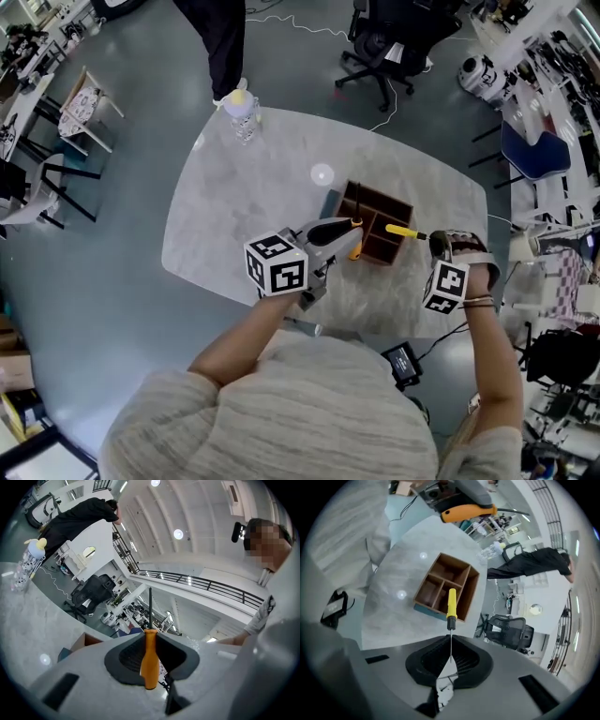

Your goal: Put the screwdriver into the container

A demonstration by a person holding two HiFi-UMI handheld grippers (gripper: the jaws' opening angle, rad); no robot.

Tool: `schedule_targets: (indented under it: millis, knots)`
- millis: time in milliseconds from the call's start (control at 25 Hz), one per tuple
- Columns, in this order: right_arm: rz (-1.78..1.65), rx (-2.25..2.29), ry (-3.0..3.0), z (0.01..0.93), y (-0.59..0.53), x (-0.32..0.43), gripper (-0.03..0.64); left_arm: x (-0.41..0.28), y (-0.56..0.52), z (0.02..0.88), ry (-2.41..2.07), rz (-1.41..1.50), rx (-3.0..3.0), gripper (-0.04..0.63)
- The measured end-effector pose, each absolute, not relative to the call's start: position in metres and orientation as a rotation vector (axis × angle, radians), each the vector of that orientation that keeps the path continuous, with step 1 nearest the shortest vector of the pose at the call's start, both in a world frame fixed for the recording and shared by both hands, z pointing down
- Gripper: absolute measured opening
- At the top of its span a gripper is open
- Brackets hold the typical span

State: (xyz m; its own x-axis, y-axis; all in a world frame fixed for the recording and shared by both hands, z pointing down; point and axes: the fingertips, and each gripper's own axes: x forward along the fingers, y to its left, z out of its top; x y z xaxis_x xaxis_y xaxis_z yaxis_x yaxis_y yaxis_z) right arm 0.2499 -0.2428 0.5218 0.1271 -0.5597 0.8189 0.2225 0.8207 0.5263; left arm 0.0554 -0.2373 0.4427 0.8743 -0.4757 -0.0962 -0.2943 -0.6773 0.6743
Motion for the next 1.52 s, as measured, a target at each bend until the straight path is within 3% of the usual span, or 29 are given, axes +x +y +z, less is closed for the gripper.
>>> schedule_targets:
  millis: [280,800,920,1040,1520]
  knots:
    - [-0.748,0.015,-1.098,0.541,-0.263,0.244,0.017,0.052,-0.236,0.448,-0.551,-0.334,2.345,0.078]
    - [-0.760,-0.107,-1.015,0.573,-0.266,0.231,0.017,0.044,-0.230,0.457,-0.566,-0.307,2.333,0.078]
    - [-0.709,-0.073,-1.056,0.576,-0.264,0.230,0.023,0.045,-0.229,0.456,-0.562,-0.302,2.336,0.078]
    - [-0.663,-0.016,-1.104,0.572,-0.262,0.231,0.080,0.047,-0.228,0.457,-0.557,-0.296,2.338,0.078]
    - [-0.365,0.558,-1.551,0.517,-0.259,0.231,0.081,0.077,-0.234,0.453,-0.509,-0.224,2.385,0.078]
